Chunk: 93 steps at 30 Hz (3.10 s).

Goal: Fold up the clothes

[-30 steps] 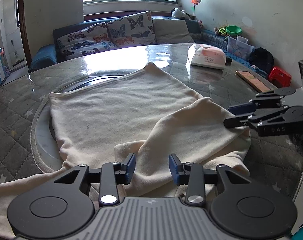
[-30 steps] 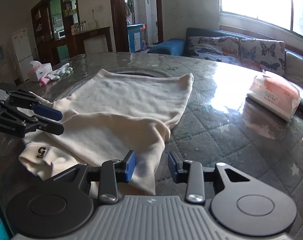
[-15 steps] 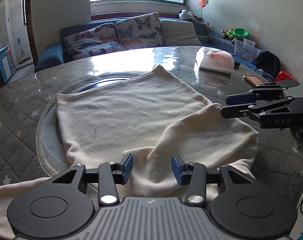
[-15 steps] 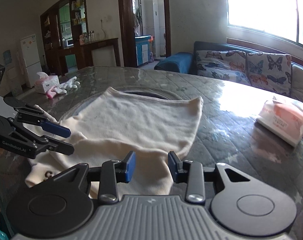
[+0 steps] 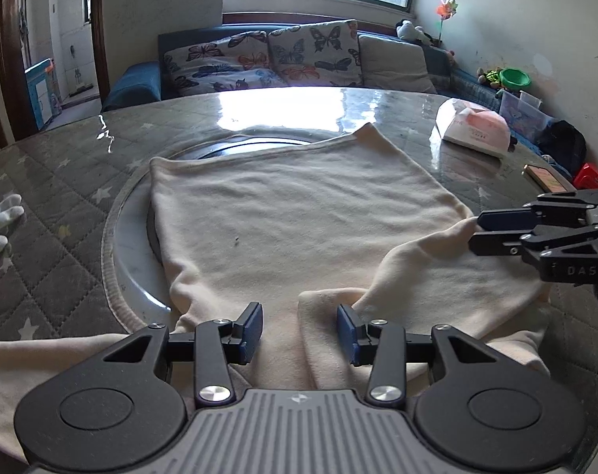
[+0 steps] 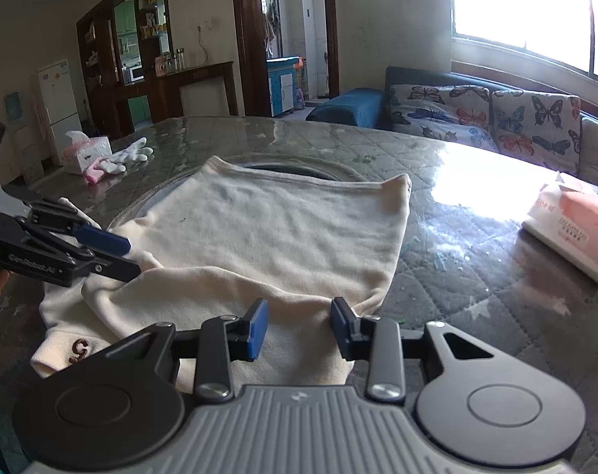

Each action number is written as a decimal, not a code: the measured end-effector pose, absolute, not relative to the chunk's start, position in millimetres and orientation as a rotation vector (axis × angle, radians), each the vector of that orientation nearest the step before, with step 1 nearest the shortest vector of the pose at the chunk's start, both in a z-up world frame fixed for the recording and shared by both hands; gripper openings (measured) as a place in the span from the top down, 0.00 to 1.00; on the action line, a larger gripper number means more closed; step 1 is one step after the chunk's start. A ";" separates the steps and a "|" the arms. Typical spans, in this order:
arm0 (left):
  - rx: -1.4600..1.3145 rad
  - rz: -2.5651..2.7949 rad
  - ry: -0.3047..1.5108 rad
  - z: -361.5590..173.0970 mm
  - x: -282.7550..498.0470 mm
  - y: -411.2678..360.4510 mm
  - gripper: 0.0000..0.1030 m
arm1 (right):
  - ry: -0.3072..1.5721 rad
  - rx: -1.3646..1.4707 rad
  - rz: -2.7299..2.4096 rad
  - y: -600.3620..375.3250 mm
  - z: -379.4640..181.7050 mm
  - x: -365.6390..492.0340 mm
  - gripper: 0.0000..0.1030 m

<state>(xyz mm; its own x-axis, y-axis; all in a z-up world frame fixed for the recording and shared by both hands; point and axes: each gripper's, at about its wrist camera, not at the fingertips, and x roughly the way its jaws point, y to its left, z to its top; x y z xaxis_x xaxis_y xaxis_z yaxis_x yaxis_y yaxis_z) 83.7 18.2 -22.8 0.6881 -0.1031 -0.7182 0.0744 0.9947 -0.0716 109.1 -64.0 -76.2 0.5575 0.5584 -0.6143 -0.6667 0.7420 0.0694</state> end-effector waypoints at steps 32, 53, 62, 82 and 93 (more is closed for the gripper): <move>-0.026 -0.159 0.759 -20.2 97.0 8.8 0.60 | 0.711 -0.211 0.663 -85.4 -72.4 69.4 0.68; -0.040 -0.070 0.722 -20.4 74.9 22.6 0.83 | 0.687 -0.261 0.630 -52.4 -78.2 100.6 0.73; -0.061 -0.081 0.727 -16.6 37.3 31.0 0.73 | 0.665 -0.315 0.686 -48.3 -66.5 62.8 0.73; -0.276 0.463 0.664 -19.0 -45.9 174.0 0.44 | 0.641 -0.405 0.839 40.3 -56.5 21.1 0.72; -0.350 0.545 0.642 -26.7 -27.5 199.2 0.78 | 0.645 -0.412 0.815 42.6 -53.7 20.3 0.71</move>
<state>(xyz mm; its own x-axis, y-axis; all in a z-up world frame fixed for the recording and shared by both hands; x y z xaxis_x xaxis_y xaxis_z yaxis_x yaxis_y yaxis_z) -27.5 199.2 -26.7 0.6694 0.3676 -0.6456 -0.5771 0.8045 -0.1404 20.3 42.6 -53.7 0.5137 0.5358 -0.6702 -0.7751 0.6247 -0.0947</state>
